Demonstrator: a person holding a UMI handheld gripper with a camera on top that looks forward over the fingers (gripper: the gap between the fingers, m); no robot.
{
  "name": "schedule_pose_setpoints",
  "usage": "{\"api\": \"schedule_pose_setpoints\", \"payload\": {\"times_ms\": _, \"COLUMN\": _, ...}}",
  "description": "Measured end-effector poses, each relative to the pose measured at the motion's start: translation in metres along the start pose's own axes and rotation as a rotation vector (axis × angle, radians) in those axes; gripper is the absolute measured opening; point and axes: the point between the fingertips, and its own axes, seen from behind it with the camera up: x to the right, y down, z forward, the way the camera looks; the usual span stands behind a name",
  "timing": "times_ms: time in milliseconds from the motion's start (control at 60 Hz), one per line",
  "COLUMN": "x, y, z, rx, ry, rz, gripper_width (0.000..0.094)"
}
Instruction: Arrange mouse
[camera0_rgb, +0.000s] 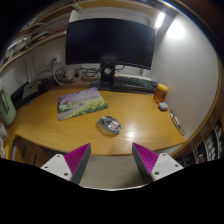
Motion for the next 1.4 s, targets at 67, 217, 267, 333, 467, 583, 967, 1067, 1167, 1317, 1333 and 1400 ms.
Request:
{"api": "schedule_pose_setpoints", "payload": {"times_ms": 67, "x": 0.003, "y": -0.005, "z": 0.014, "rx": 0.03, "ry": -0.004, "rz": -0.002, "gripper_width": 0.0862}}
{"api": "schedule_pose_setpoints", "payload": {"times_ms": 217, "x": 0.006, "y": -0.015, "z": 0.048, "rx": 0.083, "ry": -0.001, "rz": 0.0, "gripper_width": 0.0864}}
{"api": "schedule_pose_setpoints", "payload": {"times_ms": 267, "x": 0.007, "y": -0.018, "z": 0.06, "rx": 0.09, "ry": 0.001, "rz": 0.007, "gripper_width": 0.0861}}
{"api": "schedule_pose_setpoints", "payload": {"times_ms": 333, "x": 0.005, "y": -0.02, "z": 0.079, "rx": 0.089, "ry": -0.006, "rz": 0.006, "gripper_width": 0.0862}}
{"api": "schedule_pose_setpoints", "payload": {"times_ms": 467, "x": 0.006, "y": -0.026, "z": 0.111, "rx": 0.082, "ry": 0.002, "rz": -0.006, "gripper_width": 0.0861}}
{"api": "schedule_pose_setpoints", "payload": {"times_ms": 583, "x": 0.009, "y": -0.031, "z": 0.135, "rx": 0.067, "ry": 0.01, "rz": -0.012, "gripper_width": 0.0863}}
{"api": "schedule_pose_setpoints", "payload": {"times_ms": 967, "x": 0.032, "y": -0.059, "z": 0.186, "rx": 0.031, "ry": 0.026, "rz": 0.01, "gripper_width": 0.0865}}
{"api": "schedule_pose_setpoints", "payload": {"times_ms": 1067, "x": 0.033, "y": -0.061, "z": 0.192, "rx": 0.015, "ry": 0.019, "rz": 0.044, "gripper_width": 0.0793}}
{"api": "schedule_pose_setpoints", "payload": {"times_ms": 1167, "x": 0.029, "y": -0.058, "z": 0.193, "rx": 0.001, "ry": 0.009, "rz": 0.077, "gripper_width": 0.0469}}
{"api": "schedule_pose_setpoints", "payload": {"times_ms": 1317, "x": 0.033, "y": -0.064, "z": 0.188, "rx": -0.002, "ry": 0.054, "rz": 0.07, "gripper_width": 0.0362}}
{"api": "schedule_pose_setpoints", "payload": {"times_ms": 1333, "x": 0.035, "y": -0.067, "z": 0.186, "rx": 0.0, "ry": 0.064, "rz": 0.073, "gripper_width": 0.0347}}
{"api": "schedule_pose_setpoints", "payload": {"times_ms": 1400, "x": 0.04, "y": -0.084, "z": 0.177, "rx": 0.02, "ry": 0.089, "rz": 0.081, "gripper_width": 0.0345}}
